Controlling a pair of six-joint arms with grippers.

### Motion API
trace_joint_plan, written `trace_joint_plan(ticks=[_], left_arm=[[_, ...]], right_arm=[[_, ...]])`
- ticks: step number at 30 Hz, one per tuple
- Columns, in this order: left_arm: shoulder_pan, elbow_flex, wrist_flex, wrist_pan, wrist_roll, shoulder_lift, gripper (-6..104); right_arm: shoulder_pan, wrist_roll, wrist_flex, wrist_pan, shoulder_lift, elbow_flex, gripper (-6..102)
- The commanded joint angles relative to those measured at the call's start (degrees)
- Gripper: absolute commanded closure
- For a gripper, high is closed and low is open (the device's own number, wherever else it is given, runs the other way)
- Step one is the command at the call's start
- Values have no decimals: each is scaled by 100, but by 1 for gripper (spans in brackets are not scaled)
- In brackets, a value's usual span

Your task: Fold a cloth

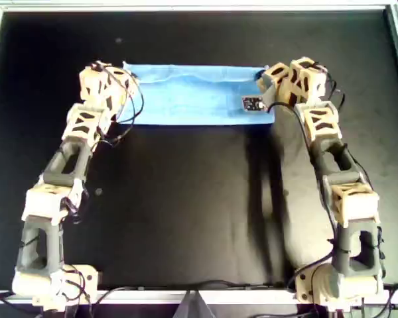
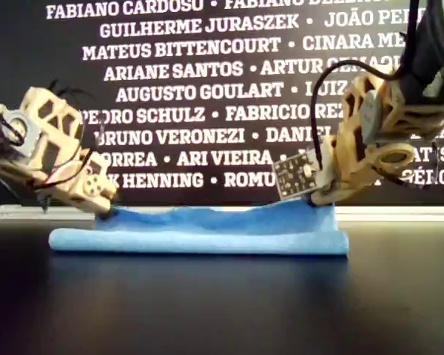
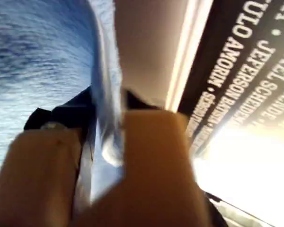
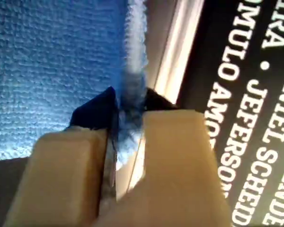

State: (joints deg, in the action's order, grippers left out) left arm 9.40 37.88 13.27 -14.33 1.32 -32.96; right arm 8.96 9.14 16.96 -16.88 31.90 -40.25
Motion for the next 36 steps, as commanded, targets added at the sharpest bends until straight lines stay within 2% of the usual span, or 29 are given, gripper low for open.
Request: trace_joint_plan(ticks=[1,4,7,14,17,23,27,32,36], left_arm=[[-132,-475,-167,26,35,-246,49],[-132,-483,-167,26,35,-246,42],[-132,-483,-167,26,35,-334,38],[-158,-378,-18,-35,35,-448,37],[-176,-290,325,-18,35,-1160,37],[-114,773,2487,26,26,-3911,37],[-158,1652,3524,26,-53,-5669,37],[-70,3173,4324,26,-70,-7682,37],[-158,4834,4368,26,-18,-8833,37]], right_arm=[[0,26,-281,26,202,448,53],[-9,26,-281,26,255,448,46],[-18,-9,-281,26,360,448,45],[-97,-53,-167,-62,861,264,45],[-193,-53,-158,-62,1608,-123,45],[-545,-53,536,-62,4816,-2566,45],[-554,18,1046,-18,7515,-4931,45],[-554,26,1055,18,10635,-7295,45],[-554,26,1055,35,12270,-8807,45]])
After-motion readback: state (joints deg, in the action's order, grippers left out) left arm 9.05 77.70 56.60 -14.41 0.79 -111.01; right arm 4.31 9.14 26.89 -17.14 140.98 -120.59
